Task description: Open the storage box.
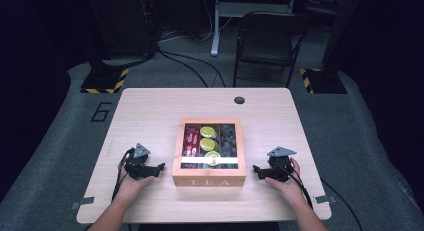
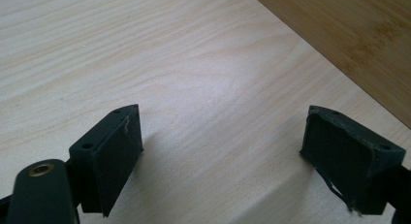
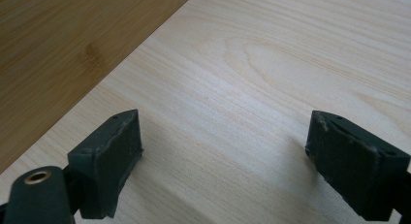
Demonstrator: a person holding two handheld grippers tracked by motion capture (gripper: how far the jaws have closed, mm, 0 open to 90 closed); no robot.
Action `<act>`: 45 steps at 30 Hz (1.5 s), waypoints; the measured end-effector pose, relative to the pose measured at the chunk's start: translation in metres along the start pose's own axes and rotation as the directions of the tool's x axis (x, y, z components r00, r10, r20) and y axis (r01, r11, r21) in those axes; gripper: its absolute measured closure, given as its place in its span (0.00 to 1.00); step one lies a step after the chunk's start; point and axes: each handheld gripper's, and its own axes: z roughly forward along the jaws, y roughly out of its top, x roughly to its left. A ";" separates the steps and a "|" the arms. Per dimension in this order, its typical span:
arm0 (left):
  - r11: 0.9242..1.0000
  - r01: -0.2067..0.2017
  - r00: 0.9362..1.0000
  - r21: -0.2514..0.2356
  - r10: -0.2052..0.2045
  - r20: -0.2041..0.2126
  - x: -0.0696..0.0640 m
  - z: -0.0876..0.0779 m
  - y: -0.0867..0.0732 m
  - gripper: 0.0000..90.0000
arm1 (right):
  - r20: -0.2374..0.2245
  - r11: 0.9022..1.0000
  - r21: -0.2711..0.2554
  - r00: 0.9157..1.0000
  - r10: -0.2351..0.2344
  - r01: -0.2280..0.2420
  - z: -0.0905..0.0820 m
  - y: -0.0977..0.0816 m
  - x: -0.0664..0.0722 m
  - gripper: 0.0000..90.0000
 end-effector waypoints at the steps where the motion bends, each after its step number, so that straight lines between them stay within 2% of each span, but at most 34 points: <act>1: 1.000 0.007 1.000 -0.001 -0.007 -0.002 -0.001 0.000 0.000 0.16 | 0.000 1.000 0.001 1.000 0.002 -0.002 0.000 0.000 0.000 0.13; 5: 1.000 0.021 1.000 0.001 -0.021 -0.008 -0.002 0.001 0.001 0.16 | 0.009 1.000 0.000 1.000 0.007 -0.007 0.000 0.000 0.001 0.13; 22: 1.000 0.023 1.000 -0.002 -0.023 -0.009 -0.002 0.002 0.002 0.16 | 0.015 1.000 -0.014 1.000 0.021 -0.020 -0.001 -0.001 0.003 0.15; 28: 1.000 0.031 0.999 0.000 -0.031 -0.009 -0.002 0.001 0.002 0.18 | 0.011 1.000 0.008 1.000 0.017 -0.017 -0.003 0.001 0.003 0.22; 31: 0.999 0.040 0.999 0.005 -0.040 0.001 -0.003 -0.002 0.003 0.21 | 0.016 0.999 0.021 0.999 0.042 -0.042 -0.006 0.002 0.004 0.28; 33: 0.999 0.044 0.999 0.013 -0.044 0.014 -0.003 -0.002 0.003 0.21 | 0.016 0.999 0.022 1.000 0.025 -0.025 -0.006 0.002 0.003 0.29; 34: 0.999 0.044 0.999 0.014 -0.044 0.023 -0.004 -0.003 0.004 0.22 | 0.015 0.999 0.044 0.999 0.028 -0.029 -0.008 0.004 0.003 0.32; 39: 0.998 0.059 0.998 0.010 -0.060 0.035 -0.008 -0.009 0.007 0.26 | 0.001 0.997 0.056 0.999 0.046 -0.046 -0.013 0.005 0.006 0.33; 41: 0.998 0.069 0.997 0.008 -0.069 0.041 -0.012 -0.012 0.009 0.27 | -0.006 0.998 0.046 0.999 0.032 -0.032 -0.016 0.005 0.005 0.33; 45: 0.999 0.034 0.997 -0.008 -0.034 0.068 -0.021 -0.021 0.016 0.31 | -0.017 0.999 0.037 1.000 0.012 -0.012 -0.022 0.008 0.010 0.34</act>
